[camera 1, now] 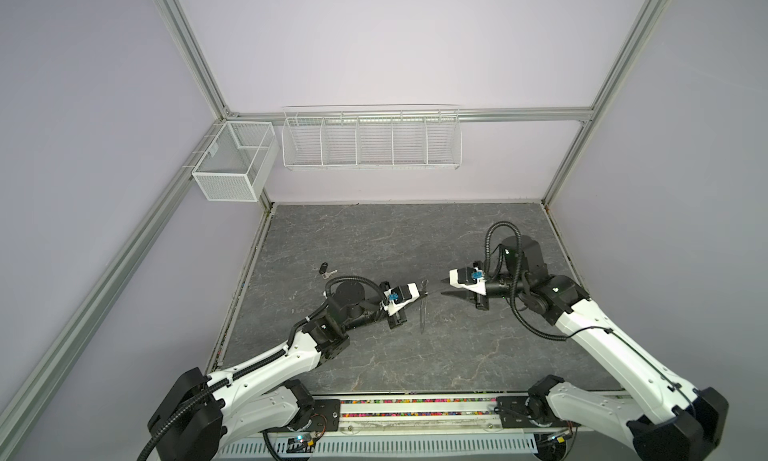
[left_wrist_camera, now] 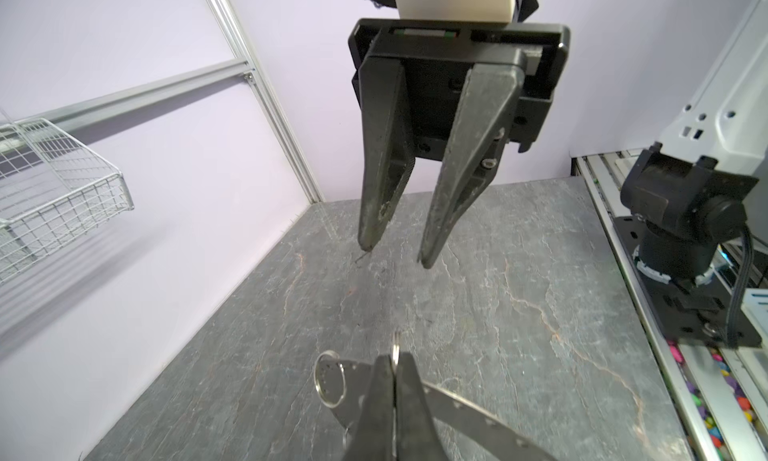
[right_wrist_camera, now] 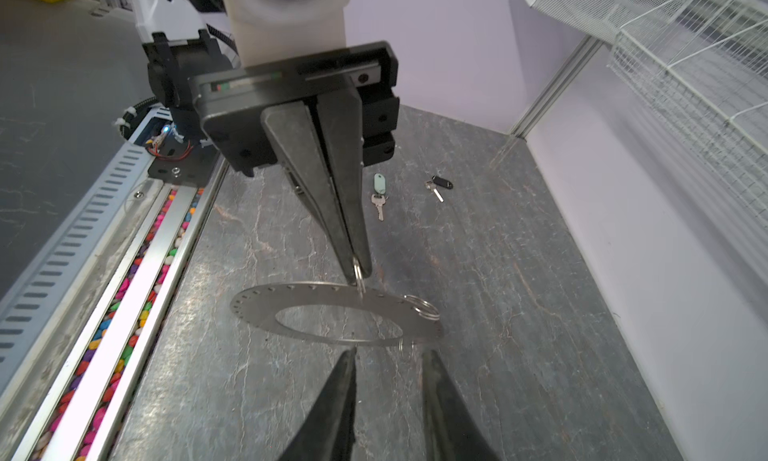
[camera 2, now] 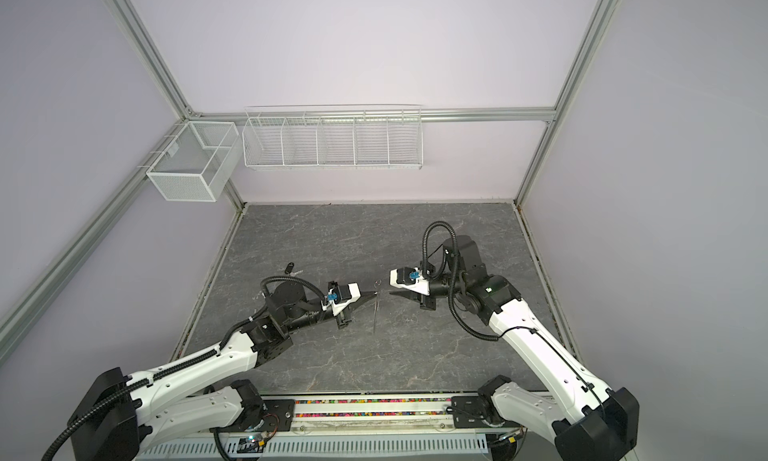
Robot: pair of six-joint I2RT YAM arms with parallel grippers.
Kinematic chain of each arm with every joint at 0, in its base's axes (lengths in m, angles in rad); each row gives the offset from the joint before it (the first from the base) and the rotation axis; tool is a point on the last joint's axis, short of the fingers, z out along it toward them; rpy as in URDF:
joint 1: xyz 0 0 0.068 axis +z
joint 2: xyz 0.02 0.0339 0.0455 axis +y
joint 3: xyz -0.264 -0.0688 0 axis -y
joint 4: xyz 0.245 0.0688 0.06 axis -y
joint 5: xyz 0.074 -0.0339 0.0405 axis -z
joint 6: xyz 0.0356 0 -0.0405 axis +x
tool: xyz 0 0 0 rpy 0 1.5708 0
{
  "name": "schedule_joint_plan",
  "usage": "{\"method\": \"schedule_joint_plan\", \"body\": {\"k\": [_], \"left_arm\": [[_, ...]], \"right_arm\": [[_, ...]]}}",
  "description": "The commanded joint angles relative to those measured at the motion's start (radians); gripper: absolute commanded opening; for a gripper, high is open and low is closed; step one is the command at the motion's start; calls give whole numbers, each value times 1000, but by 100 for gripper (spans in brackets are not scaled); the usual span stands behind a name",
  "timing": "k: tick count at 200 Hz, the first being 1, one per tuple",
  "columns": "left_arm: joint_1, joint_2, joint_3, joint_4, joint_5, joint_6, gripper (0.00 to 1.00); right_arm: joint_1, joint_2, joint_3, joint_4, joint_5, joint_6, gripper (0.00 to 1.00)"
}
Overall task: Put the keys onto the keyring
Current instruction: 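Pinch the split ring with the right gripper while the left gripper holds the plate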
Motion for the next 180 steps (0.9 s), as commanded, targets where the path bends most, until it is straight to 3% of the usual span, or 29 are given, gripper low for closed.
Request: {"method": "schedule_joint_plan", "body": {"k": [1,81,180], "left_arm": [[10,-3,-5,158,37,-67,0],[17,44,4,253,85,-116,0],[17,53,10,254,107,-122,0]], "right_arm": [[-3,31,-16,50,-108,49,29],[-3,38,-68,225,-196,176,29],[0,57,-58,225,-249,179,22]]}}
